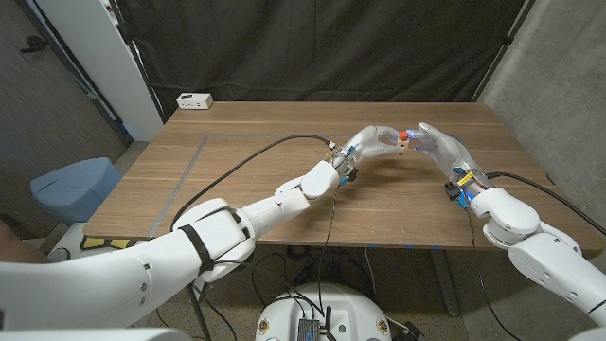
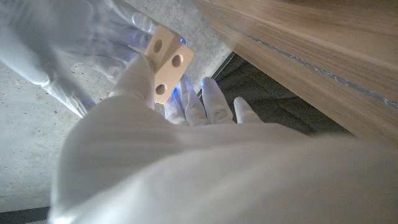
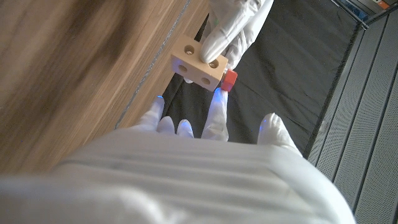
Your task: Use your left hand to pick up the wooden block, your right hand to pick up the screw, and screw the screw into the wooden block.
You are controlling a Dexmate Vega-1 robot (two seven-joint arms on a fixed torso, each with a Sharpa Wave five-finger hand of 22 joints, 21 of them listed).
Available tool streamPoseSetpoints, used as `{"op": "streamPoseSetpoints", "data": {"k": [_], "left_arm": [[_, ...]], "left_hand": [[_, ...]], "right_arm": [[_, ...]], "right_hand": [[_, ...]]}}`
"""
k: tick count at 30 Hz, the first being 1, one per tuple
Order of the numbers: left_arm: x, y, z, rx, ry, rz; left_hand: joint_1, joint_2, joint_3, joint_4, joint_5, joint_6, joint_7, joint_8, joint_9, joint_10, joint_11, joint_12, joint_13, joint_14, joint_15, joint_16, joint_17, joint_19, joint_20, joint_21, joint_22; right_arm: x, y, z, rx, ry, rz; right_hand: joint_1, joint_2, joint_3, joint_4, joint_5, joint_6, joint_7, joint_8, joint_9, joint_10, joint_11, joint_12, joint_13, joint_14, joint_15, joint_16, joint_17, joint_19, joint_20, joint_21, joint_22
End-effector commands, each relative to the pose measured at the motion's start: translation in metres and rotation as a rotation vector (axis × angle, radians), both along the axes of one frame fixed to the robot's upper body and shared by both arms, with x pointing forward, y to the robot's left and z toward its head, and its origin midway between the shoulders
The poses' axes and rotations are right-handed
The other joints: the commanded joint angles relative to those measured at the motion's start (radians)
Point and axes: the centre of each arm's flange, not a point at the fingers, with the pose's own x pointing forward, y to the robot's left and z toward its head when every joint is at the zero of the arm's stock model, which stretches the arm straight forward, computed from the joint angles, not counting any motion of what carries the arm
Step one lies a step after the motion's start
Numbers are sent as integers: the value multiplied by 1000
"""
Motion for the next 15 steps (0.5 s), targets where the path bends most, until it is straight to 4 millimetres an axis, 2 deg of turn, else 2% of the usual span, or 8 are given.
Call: {"op": "streamPoseSetpoints", "data": {"k": [1,15], "left_arm": [[-2,4,0,-7,-8,9],[2,7,0,-7,4,9]], "left_hand": [[-17,34,25,21,6,211,-51,6,4,96,-83,58,15,4,-94,2,4,5,-2,2,3],[-16,34,25,20,6,211,-49,5,4,96,-83,58,15,4,-94,2,5,4,-3,2,3]], "right_arm": [[-4,0,-3,4,-4,-9],[-7,3,-3,-9,7,-7]], "right_hand": [[3,5,6,1,-1,28,5,12,3,15,-1,9,1,7,0,9,3,8,2,4,5],[6,4,7,0,-2,95,15,28,3,60,-8,18,0,25,-11,13,2,26,1,7,5]]}}
